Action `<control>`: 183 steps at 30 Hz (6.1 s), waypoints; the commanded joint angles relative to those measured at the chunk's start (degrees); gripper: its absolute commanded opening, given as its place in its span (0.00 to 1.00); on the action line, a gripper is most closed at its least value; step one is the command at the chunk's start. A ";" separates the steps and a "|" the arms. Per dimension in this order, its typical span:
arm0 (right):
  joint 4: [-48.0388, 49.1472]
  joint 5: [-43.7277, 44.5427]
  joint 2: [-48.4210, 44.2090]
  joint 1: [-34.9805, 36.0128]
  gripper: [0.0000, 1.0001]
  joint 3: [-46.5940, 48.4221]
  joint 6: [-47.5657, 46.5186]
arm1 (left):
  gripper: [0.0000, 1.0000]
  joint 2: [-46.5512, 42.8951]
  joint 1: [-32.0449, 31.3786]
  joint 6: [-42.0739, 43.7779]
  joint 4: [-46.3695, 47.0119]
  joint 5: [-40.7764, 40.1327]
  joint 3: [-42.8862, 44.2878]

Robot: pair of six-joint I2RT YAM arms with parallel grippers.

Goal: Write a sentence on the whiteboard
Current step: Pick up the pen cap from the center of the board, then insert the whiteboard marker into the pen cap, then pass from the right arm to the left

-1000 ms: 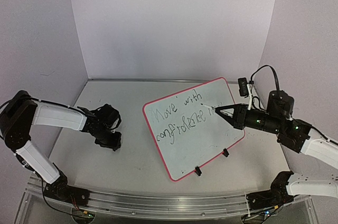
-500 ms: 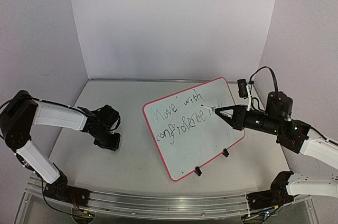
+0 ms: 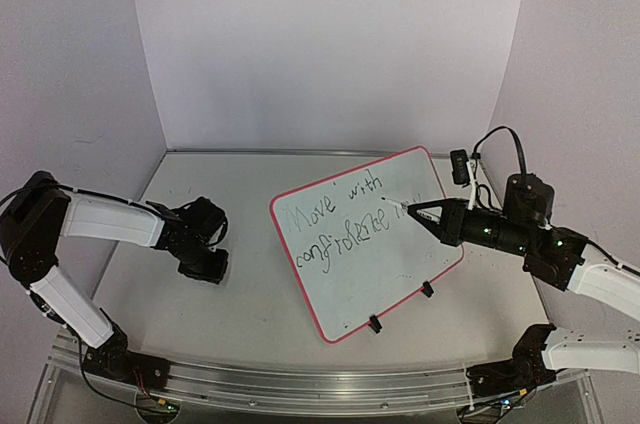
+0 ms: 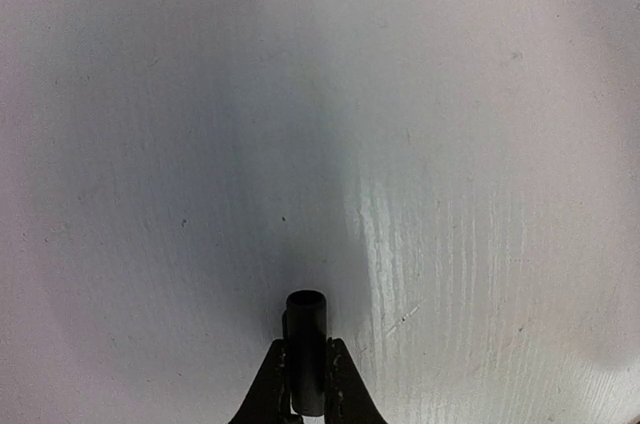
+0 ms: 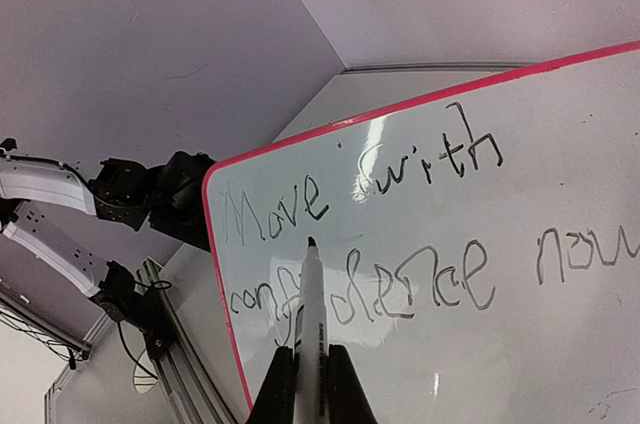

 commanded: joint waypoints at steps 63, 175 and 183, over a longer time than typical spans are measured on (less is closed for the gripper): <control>-16.57 -47.65 34.97 3.82 0.00 32.83 -3.59 | 0.00 -10.73 -15.09 37.44 -11.69 46.12 29.47; -16.10 -38.81 39.21 13.81 0.00 34.28 -9.26 | 0.07 -8.00 -20.79 34.44 -13.23 41.26 36.16; -16.42 -36.52 35.32 11.55 0.00 33.69 -8.59 | 0.50 -12.81 -20.70 31.82 -14.23 36.82 32.07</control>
